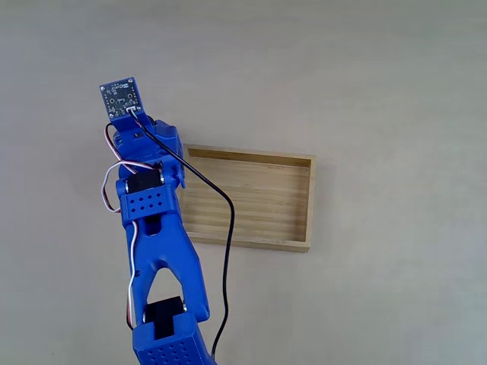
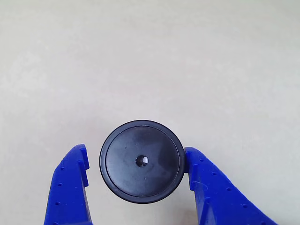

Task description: Place the black cylinder in the wooden box then return to rest.

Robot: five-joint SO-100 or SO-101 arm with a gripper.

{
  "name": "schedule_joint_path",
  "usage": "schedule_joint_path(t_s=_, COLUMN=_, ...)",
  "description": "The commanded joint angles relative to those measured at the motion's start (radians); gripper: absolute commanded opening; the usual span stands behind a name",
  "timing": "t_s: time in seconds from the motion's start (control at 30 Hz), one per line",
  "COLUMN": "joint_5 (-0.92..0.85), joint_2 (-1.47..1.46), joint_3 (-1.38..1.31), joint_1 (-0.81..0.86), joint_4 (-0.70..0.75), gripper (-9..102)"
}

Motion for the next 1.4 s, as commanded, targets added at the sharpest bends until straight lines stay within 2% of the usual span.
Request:
schedule_joint_path(t_s=0.0, joint_5=0.009, joint_2=-0.032, joint_3=-0.110, joint_1=0.015, joint_4=-0.034, gripper=29)
schedule_joint_path(t_s=0.67, joint_5=0.018, joint_2=-0.009, joint_3=-0.127, joint_1=0.026, joint_4=-0.035, gripper=28)
schedule_joint_path(t_s=1.37, joint_5=0.018, joint_2=0.000, joint_3=-0.158, joint_1=0.014, joint_4=-0.035, gripper=18)
